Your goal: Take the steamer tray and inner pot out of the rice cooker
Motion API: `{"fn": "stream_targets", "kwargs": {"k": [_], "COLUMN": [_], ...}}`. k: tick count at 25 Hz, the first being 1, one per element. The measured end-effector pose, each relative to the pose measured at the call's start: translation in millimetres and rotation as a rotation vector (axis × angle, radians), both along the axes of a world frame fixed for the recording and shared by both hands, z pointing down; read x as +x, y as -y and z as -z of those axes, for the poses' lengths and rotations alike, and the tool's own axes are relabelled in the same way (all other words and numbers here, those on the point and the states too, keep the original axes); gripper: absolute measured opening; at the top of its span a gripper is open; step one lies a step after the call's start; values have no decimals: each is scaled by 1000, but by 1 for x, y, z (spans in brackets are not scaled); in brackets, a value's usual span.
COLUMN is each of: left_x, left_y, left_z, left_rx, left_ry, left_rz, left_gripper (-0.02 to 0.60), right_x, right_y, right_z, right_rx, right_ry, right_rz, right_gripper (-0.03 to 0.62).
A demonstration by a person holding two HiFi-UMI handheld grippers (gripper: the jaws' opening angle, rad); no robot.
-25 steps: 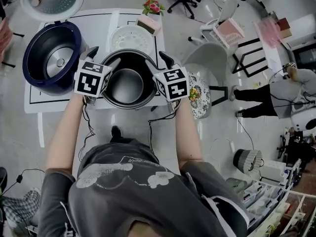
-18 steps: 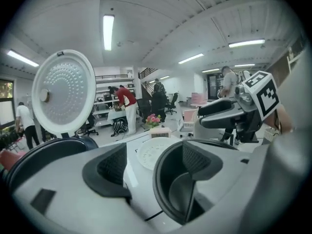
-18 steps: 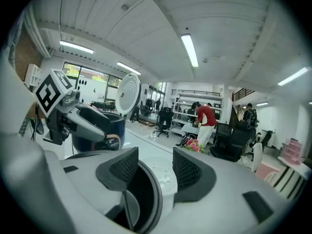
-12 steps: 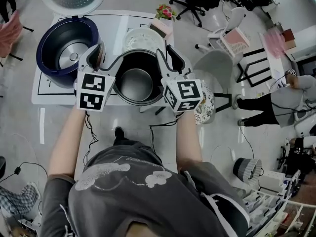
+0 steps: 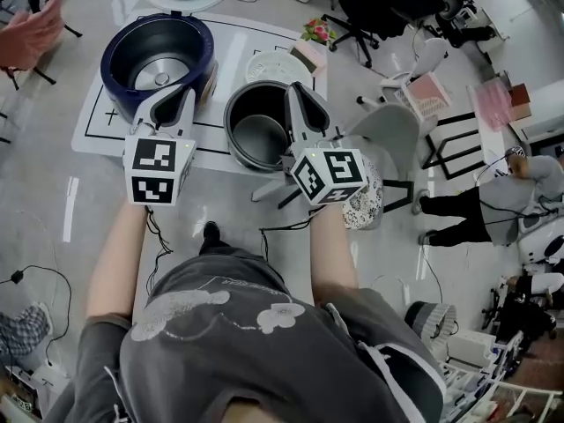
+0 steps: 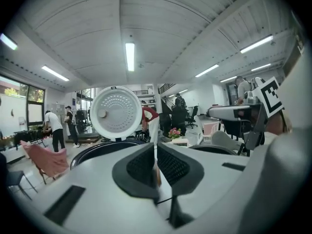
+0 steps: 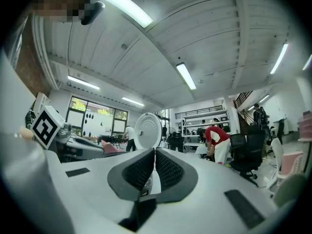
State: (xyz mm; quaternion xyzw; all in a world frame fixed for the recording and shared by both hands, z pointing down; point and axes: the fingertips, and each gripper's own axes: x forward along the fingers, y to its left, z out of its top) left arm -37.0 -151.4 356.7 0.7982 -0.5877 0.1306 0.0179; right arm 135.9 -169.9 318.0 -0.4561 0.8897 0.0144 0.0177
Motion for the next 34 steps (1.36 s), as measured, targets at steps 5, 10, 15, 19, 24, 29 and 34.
{"fn": "stream_targets", "kwargs": {"k": [5, 10, 15, 19, 24, 29, 34], "left_x": [-25, -40, -46, -39, -29, -27, -26], "left_y": [-42, -89, -143, -184, -229, -263, -286], "left_z": [7, -1, -10, -11, -10, -19, -16], "left_rx": [3, -18, -34, -31, -23, -53, -46], "left_ry": [-27, -29, -52, -45, -62, -67, -60], "left_rz": [38, 78, 123, 134, 140, 155, 160], "left_gripper": [9, 8, 8, 8, 8, 8, 8], "right_x": [-38, -60, -73, -71, -62, -53, -51], "right_y": [-39, -75, -131, -174, -221, -250, -272], "right_z": [11, 8, 6, 6, -1, -12, -14], "right_rx": [29, 28, 28, 25, 21, -16, -34], "right_ry": [10, -35, -73, -70, -86, -86, -78], "right_rz": [113, 151, 218, 252, 281, 295, 311], "right_gripper": [29, 28, 28, 28, 28, 28, 28]}}
